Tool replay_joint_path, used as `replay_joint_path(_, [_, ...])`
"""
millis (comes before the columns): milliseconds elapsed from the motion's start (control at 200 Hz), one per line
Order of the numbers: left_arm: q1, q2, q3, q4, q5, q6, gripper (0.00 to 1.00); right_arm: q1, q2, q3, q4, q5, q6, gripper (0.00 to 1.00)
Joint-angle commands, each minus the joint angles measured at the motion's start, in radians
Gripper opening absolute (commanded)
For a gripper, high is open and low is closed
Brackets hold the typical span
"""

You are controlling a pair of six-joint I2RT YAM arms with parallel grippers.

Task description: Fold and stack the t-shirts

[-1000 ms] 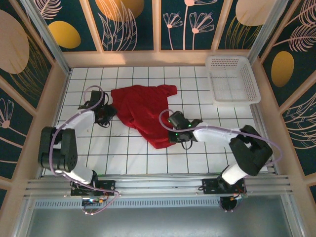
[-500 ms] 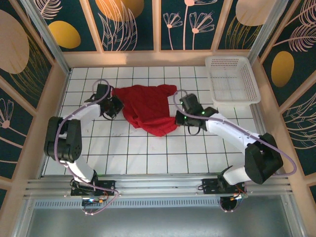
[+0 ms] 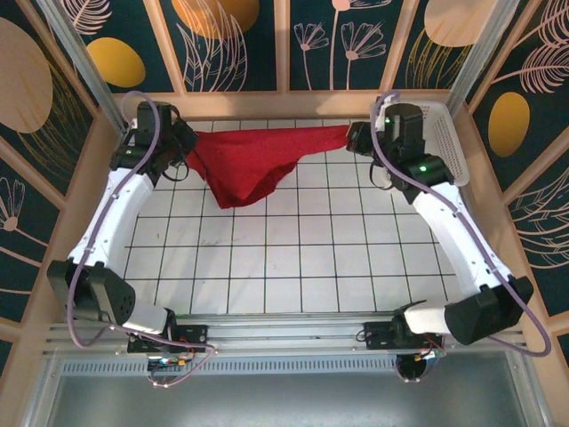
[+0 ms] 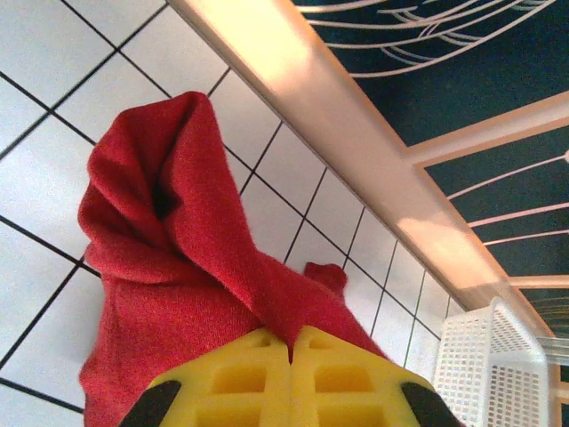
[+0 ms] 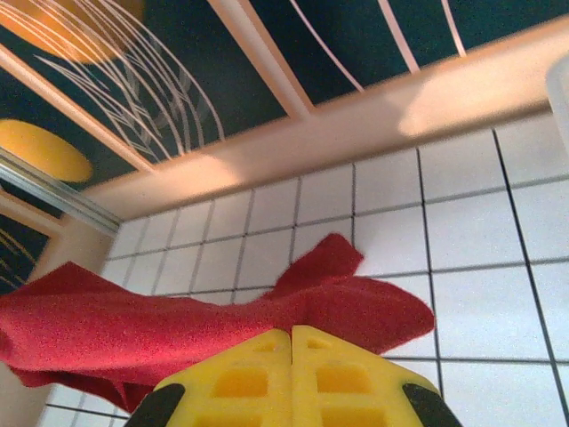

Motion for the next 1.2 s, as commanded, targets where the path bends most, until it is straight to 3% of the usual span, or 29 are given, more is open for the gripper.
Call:
replay_joint_path(0, [0.007,-0.076,0.036,-0.054,-0.053,0.024,0.00,-0.018,-0.072,0.046,0.024,-0.057,-0.039,0.00])
replay_joint_path(275, [0.007,-0.256,-0.040,0.068,0.065,-0.013,0.01,-0.017,-0.284,-0.037,0.076,-0.079,-0.005,0.00])
replay_joint_path(480, [0.007,-0.332,-0.113,0.196,0.068,-0.034,0.09,-0.024,-0.305,-0.015,0.062,-0.052,0.025,0.00])
replay_joint_path(611, [0.007,-0.194,-0.100,0.164,0.064,-0.027,0.00,-0.089,-0.145,0.024,-0.026,-0.031,0.080,0.00])
replay_joint_path(751, [0.021,0.072,-0.013,0.239,0.128,0.017,0.00,-0.202,0.094,0.016,0.026,-0.152,0.157,0.00])
replay_joint_path(796, [0.023,0.168,0.052,0.247,0.161,0.037,0.10,-0.219,0.167,0.030,0.030,-0.155,0.158,0.00])
replay_joint_path(836, [0.023,0.246,0.128,0.237,0.184,0.058,0.28,-0.235,0.235,0.056,0.013,-0.148,0.161,0.00])
replay_joint_path(896, [0.022,0.338,0.223,0.195,0.192,0.086,0.47,-0.245,0.314,0.099,-0.020,-0.138,0.152,0.25])
replay_joint_path(951, [0.022,0.352,0.251,0.168,0.177,0.105,0.53,-0.235,0.346,0.119,-0.035,-0.122,0.130,0.44])
replay_joint_path(986, [0.022,0.336,0.231,0.160,0.161,0.118,0.56,-0.216,0.348,0.118,-0.042,-0.104,0.114,0.50])
replay_joint_path(1056, [0.022,0.273,0.138,0.142,0.133,0.142,0.57,-0.161,0.328,0.078,-0.044,-0.061,0.078,0.56])
replay_joint_path(1196, [0.022,0.109,-0.156,0.124,0.166,0.126,0.56,0.000,0.265,-0.085,-0.027,-0.005,0.034,0.53])
